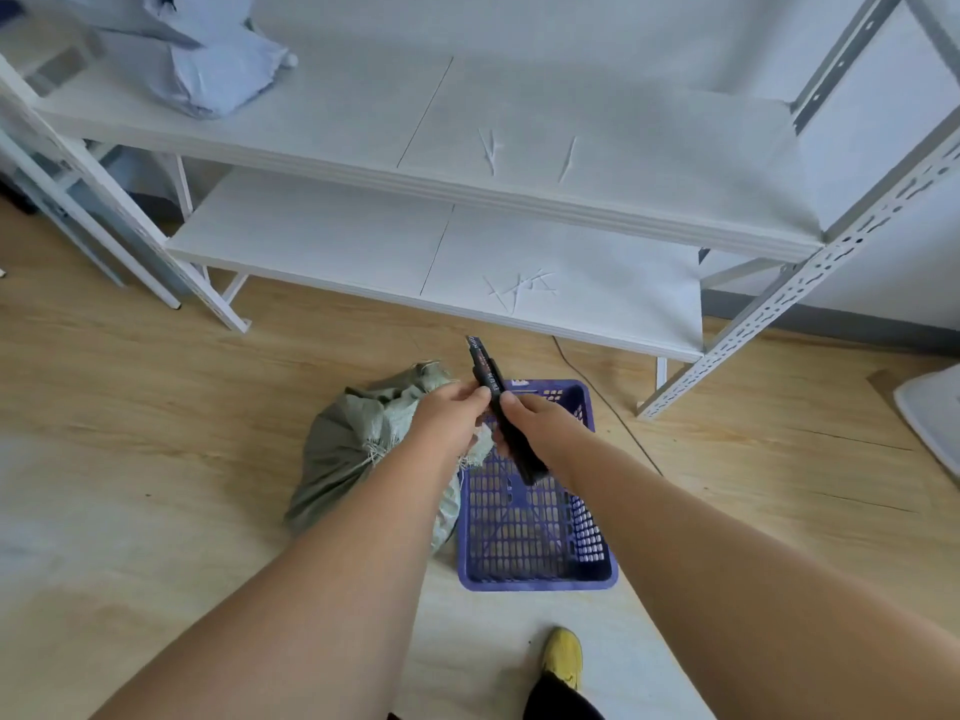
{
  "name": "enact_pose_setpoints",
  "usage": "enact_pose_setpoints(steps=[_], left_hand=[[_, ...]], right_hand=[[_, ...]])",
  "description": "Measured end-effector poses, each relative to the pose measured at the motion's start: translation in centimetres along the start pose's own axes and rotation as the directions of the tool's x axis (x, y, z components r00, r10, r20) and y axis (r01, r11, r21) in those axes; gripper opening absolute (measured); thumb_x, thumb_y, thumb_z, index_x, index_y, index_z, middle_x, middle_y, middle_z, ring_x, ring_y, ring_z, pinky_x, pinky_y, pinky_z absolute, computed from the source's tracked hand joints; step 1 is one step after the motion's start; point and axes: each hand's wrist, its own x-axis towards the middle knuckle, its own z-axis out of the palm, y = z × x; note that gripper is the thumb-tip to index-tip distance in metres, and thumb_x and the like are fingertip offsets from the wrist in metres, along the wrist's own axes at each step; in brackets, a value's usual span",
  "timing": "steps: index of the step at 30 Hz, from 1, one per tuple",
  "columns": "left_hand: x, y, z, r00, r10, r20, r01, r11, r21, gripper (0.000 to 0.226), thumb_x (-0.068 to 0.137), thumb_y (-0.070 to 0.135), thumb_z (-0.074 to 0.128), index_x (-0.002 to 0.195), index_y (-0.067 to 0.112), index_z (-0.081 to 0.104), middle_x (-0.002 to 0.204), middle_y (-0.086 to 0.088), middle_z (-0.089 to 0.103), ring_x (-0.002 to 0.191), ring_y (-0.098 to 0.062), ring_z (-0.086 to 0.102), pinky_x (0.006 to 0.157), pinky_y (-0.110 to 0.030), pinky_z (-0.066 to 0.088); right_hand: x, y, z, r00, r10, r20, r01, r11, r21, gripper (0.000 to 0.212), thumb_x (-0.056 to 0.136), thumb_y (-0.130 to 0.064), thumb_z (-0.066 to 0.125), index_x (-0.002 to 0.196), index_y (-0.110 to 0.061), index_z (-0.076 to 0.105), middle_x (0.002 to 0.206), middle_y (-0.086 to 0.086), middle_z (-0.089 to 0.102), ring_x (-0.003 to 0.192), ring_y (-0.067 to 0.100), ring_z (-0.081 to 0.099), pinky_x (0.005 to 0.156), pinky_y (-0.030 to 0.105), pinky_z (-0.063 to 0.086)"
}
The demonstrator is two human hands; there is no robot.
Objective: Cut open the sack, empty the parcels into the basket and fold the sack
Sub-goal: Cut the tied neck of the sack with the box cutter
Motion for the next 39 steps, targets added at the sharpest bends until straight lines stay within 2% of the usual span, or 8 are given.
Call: enact_pose_setpoints(steps=[5, 9, 17, 22, 25, 29, 34, 39], left_hand=[[1.8, -2.0, -6.3, 0.997, -0.074, 0.039, 0.076, 0.996, -0.048, 0.019, 0.097, 0.028, 0.055, 0.114, 0.024, 0.063, 0.107, 0.005, 0.068, 0.096, -0.011, 0.065, 0.073, -0.028, 0.05], [3.8, -3.5, -8.9, 0.993, -0.115, -0.038, 0.116, 0.993, 0.019, 0.018, 0.099, 0.023, 0.052, 0.113, 0.021, 0.063, 0.107, 0.001, 0.067, 0.099, -0.017, 0.064, 0.083, -0.035, 0.052], [7.4, -9.2, -10.4, 0.985, -0.138, -0.107, 0.159, 0.963, 0.217, 0.028, 0.097, 0.019, 0.051, 0.122, 0.017, 0.062, 0.099, -0.006, 0.066, 0.084, -0.023, 0.059, 0.079, -0.033, 0.049], [9.6, -12.0, -9.7, 0.979, -0.07, -0.191, 0.152, 0.875, 0.459, 0.033, 0.096, 0.016, 0.047, 0.127, 0.017, 0.059, 0.125, -0.007, 0.063, 0.097, -0.028, 0.063, 0.076, -0.03, 0.047], [12.0, -14.5, -9.0, 0.983, -0.07, -0.171, 0.162, 0.773, 0.613, 0.031, 0.092, 0.004, 0.043, 0.106, 0.02, 0.065, 0.118, -0.01, 0.065, 0.089, -0.028, 0.063, 0.07, -0.033, 0.05], [15.6, -19.1, -8.5, 0.973, -0.111, -0.204, 0.231, 0.552, 0.801, 0.051, 0.088, 0.007, 0.048, 0.136, 0.023, 0.048, 0.14, -0.009, 0.045, 0.121, -0.033, 0.049, 0.097, -0.042, 0.046], [20.9, -22.4, -8.4, 0.942, 0.326, -0.08, -0.053, 0.379, 0.924, 0.088, 0.086, -0.002, 0.056, 0.152, 0.034, 0.009, 0.161, 0.0, 0.008, 0.146, -0.033, 0.011, 0.114, -0.056, 0.019], [27.8, -24.4, -8.3, 0.877, 0.464, 0.126, -0.196, 0.106, 0.975, 0.098, 0.087, 0.008, 0.063, 0.152, 0.035, -0.006, 0.162, 0.005, 0.003, 0.148, -0.029, -0.007, 0.112, -0.065, 0.0]], right_hand=[[0.6, 0.1, 4.8, 0.996, 0.092, 0.02, -0.094, 0.987, 0.134, 0.034, 0.101, -0.037, 0.045, 0.106, -0.007, 0.058, 0.079, 0.006, 0.064, 0.068, 0.019, 0.061, 0.072, 0.033, 0.052], [1.6, 1.3, 7.4, 0.993, 0.111, -0.038, -0.103, 0.979, 0.175, 0.031, 0.102, -0.036, 0.043, 0.105, -0.008, 0.056, 0.077, 0.006, 0.062, 0.064, 0.018, 0.057, 0.069, 0.034, 0.051], [5.1, 4.6, 8.8, 0.985, 0.159, -0.064, -0.156, 0.987, 0.045, 0.038, 0.102, -0.043, 0.038, 0.103, -0.009, 0.054, 0.076, 0.006, 0.061, 0.06, 0.018, 0.054, 0.066, 0.033, 0.048], [7.8, 7.0, 7.3, 0.99, 0.135, -0.036, -0.137, 0.988, -0.072, 0.038, 0.09, -0.045, 0.062, 0.104, -0.01, 0.057, 0.073, 0.004, 0.06, 0.055, 0.014, 0.053, 0.062, 0.031, 0.049], [10.5, 9.1, 7.0, 0.993, 0.105, -0.061, -0.116, 0.972, -0.204, 0.025, 0.084, -0.031, 0.071, 0.095, -0.012, 0.059, 0.066, 0.003, 0.055, 0.055, 0.017, 0.05, 0.061, 0.032, 0.049], [13.7, 12.5, 9.0, 0.997, 0.074, -0.031, -0.078, 0.989, -0.125, 0.011, 0.091, -0.021, 0.064, 0.09, -0.014, 0.055, 0.073, 0.007, 0.063, 0.061, 0.02, 0.061, 0.065, 0.035, 0.056], [19.4, 16.9, 12.2, 0.991, -0.078, -0.109, 0.06, 0.985, -0.162, 0.018, 0.088, -0.025, 0.06, 0.105, -0.029, 0.061, 0.099, 0.002, 0.07, 0.091, 0.026, 0.068, 0.078, 0.046, 0.059], [26.1, 19.8, 13.7, 0.951, -0.227, -0.208, 0.176, 0.955, -0.237, 0.041, 0.087, -0.023, 0.058, 0.126, -0.033, 0.053, 0.085, -0.009, 0.062, 0.071, 0.014, 0.056, 0.066, 0.032, 0.046]])
